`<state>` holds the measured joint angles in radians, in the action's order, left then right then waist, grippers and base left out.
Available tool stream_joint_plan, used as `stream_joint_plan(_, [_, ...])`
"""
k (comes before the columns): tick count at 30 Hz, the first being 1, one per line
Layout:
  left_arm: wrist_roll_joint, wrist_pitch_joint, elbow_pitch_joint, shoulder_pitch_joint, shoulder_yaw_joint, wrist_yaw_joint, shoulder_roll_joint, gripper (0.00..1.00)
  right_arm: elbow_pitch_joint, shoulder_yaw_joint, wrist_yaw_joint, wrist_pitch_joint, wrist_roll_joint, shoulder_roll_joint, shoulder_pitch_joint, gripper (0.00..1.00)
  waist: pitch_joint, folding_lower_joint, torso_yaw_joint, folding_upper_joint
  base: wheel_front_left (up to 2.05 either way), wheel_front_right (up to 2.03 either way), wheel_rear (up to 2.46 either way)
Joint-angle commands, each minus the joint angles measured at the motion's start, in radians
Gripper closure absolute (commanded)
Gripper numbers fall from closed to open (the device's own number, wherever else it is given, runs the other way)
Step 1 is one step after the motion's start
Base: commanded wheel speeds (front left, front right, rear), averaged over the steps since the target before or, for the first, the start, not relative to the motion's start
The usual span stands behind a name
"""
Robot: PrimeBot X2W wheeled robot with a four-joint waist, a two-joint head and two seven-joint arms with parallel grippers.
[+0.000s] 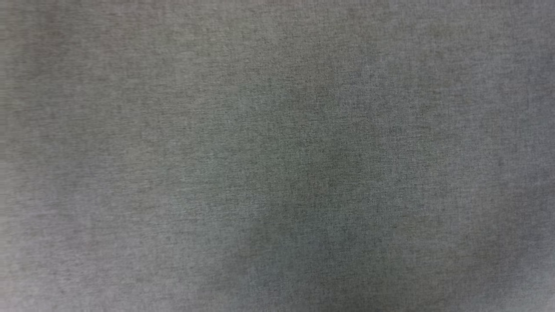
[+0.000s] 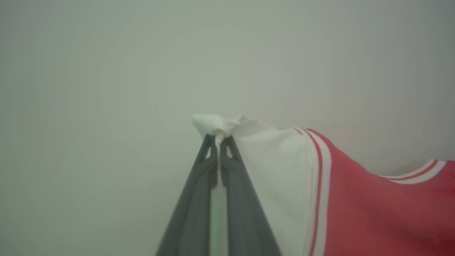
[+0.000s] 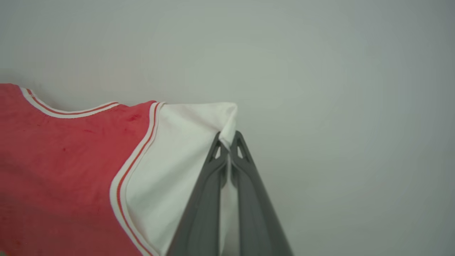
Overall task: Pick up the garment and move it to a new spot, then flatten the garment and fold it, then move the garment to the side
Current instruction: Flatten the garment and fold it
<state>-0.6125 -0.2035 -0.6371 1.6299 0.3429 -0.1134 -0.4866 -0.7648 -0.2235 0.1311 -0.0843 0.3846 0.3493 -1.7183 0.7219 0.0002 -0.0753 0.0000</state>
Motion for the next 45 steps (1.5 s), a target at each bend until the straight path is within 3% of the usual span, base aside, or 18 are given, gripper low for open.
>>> stream_joint_plan(1, [-0.011,-0.013,0.005,-0.034,-0.006,0.008,0.004,1.00,-0.003,-0.017,-0.001,0.007,0.023,0.015,0.021,1.00,-0.016,-0.0002,0.010,0.0000,0.00,0.00,0.00])
stream_joint_plan(6, [-0.048,-0.044,0.021,-0.175,-0.037,0.032,-0.006,1.00,0.023,-0.114,-0.001,0.010,0.108,0.059,0.146,1.00,-0.078,-0.0002,0.023,0.0000,0.00,0.00,0.00])
stream_joint_plan(11, [-0.086,-0.059,0.075,-0.408,-0.087,0.048,-0.014,1.00,0.106,-0.184,-0.001,0.011,0.196,0.109,0.377,1.00,-0.196,-0.0002,0.027,0.0000,0.00,0.00,0.00])
stream_joint_plan(18, [-0.104,-0.063,0.259,-0.849,-0.175,0.017,0.006,1.00,0.249,-0.183,-0.001,-0.023,0.268,0.133,0.774,1.00,-0.369,-0.0002,0.024,0.0000,0.00,0.00,0.00])
stream_joint_plan(29, [-0.125,-0.041,0.437,-1.463,-0.165,-0.069,0.048,1.00,0.403,-0.017,-0.001,-0.114,0.312,0.091,1.332,1.00,-0.578,-0.0002,0.016,0.0000,0.00,0.00,0.00])
stream_joint_plan(43, [-0.107,0.027,0.523,-1.831,-0.068,-0.144,0.064,1.00,0.557,0.258,-0.001,-0.225,0.197,-0.098,1.889,1.00,-0.723,-0.0002,0.050,0.0000,0.00,0.00,0.00])
stream_joint_plan(44, [-0.104,0.032,0.525,-1.847,-0.061,-0.148,0.064,1.00,0.569,0.273,-0.001,-0.232,0.173,-0.103,1.914,0.97,-0.727,-0.0002,0.051,0.0000,0.00,0.00,0.00])
stream_joint_plan(45, [-0.099,0.033,0.527,-1.859,-0.055,-0.152,0.062,1.00,0.580,0.284,-0.001,-0.246,0.150,-0.110,1.934,0.78,-0.728,-0.0002,0.052,0.0000,0.00,0.00,0.00])
